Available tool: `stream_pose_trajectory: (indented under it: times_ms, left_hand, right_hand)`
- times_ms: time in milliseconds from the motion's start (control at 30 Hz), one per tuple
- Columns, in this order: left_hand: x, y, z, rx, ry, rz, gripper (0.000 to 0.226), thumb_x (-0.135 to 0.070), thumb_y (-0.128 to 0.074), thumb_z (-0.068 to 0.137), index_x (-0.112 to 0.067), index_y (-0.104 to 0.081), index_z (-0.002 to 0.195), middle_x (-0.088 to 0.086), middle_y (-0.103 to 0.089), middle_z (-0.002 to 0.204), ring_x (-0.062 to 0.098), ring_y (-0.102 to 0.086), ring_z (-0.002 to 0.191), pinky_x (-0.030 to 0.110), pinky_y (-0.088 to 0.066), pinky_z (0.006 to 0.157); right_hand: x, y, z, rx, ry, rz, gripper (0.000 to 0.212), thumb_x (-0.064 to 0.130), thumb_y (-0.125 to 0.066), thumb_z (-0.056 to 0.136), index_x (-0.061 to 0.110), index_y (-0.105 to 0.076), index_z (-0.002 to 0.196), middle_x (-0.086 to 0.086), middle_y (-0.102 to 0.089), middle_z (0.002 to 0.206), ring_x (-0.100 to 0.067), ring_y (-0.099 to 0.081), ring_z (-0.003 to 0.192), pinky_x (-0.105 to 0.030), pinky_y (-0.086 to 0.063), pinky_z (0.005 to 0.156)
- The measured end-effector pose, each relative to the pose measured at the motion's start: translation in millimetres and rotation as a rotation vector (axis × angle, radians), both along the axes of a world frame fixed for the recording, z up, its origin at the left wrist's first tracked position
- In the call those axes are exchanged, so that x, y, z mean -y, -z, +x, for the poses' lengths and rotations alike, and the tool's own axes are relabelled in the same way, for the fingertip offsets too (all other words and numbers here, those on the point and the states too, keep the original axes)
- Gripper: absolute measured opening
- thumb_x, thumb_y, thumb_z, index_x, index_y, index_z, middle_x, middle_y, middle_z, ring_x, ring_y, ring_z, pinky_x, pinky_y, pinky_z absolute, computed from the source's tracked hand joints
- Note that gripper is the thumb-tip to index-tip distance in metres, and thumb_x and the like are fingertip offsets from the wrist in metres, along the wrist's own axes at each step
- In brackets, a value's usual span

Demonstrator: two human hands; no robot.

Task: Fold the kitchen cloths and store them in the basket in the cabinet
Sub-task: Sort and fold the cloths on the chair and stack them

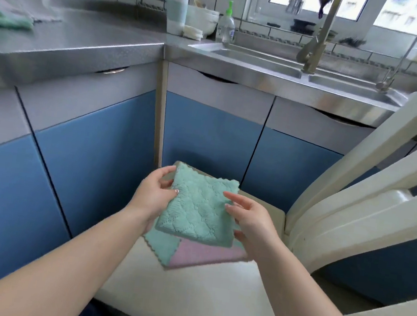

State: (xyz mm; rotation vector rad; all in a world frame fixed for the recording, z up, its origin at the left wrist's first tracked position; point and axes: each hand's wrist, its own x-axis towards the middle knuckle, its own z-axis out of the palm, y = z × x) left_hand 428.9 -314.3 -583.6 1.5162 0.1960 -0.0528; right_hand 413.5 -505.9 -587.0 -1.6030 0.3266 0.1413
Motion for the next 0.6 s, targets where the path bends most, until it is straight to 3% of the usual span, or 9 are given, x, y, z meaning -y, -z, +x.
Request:
stream_pose_trajectory:
  times_ms: [167,267,333,433,467,600]
  left_hand:
    - [-51,-57,-18,0.132,-0.148,-0.031,0.032,0.006,-0.054,0.089,-0.015,-0.053,0.113,0.006,-0.064,0.107,0.022,-0.065,0.095,0.036,-0.055,0.070]
    - [-96,-86,-32,0.183,-0.254,-0.028,0.022,0.004,-0.055,0.089,-0.017,-0.053,0.093,0.004,-0.062,0.102,0.017,-0.062,0.084,0.029,-0.049,0.058]
    - [-125,-106,-42,0.225,-0.300,0.006,0.023,0.005,-0.056,0.089,-0.019,-0.056,0.087,0.003,-0.062,0.096,0.015,-0.060,0.078,0.026,-0.047,0.054]
    - [-167,-142,-60,0.271,-0.374,0.048,0.028,0.006,-0.055,0.089,-0.022,-0.061,0.087,0.000,-0.063,0.089,0.012,-0.058,0.076,0.026,-0.047,0.064]
    - [-184,-156,-69,0.289,-0.402,0.056,0.029,0.005,-0.055,0.089,-0.022,-0.062,0.088,-0.001,-0.064,0.089,0.012,-0.058,0.077,0.026,-0.048,0.069]
    - [-237,-208,-98,0.388,-0.504,0.140,0.029,0.006,-0.057,0.087,-0.022,-0.064,0.089,0.001,-0.065,0.093,0.012,-0.060,0.083,0.026,-0.050,0.077]
  right_hand:
    - [-45,-61,11,0.160,-0.175,-0.087,0.029,0.007,-0.055,0.091,0.029,-0.071,0.101,0.009,-0.069,0.093,-0.004,-0.061,0.065,-0.019,-0.049,0.057]
    - [-88,-96,17,0.255,-0.269,-0.098,0.027,0.010,-0.057,0.089,0.031,-0.073,0.094,0.005,-0.072,0.094,-0.011,-0.059,0.068,-0.026,-0.049,0.063]
    - [-117,-118,19,0.313,-0.321,-0.101,0.027,0.011,-0.058,0.089,0.032,-0.075,0.089,0.003,-0.069,0.087,-0.014,-0.050,0.064,-0.027,-0.044,0.056]
    - [-165,-152,22,0.362,-0.427,-0.047,0.025,0.008,-0.057,0.090,0.026,-0.075,0.089,0.002,-0.066,0.081,-0.007,-0.051,0.051,-0.017,-0.041,0.047]
    - [-184,-166,23,0.375,-0.466,-0.022,0.025,0.007,-0.057,0.090,0.025,-0.074,0.091,0.002,-0.067,0.081,-0.004,-0.052,0.048,-0.016,-0.043,0.046]
    - [-246,-213,24,0.432,-0.601,0.054,0.025,0.006,-0.058,0.089,0.024,-0.075,0.088,-0.002,-0.070,0.084,-0.014,-0.058,0.063,-0.031,-0.046,0.067]
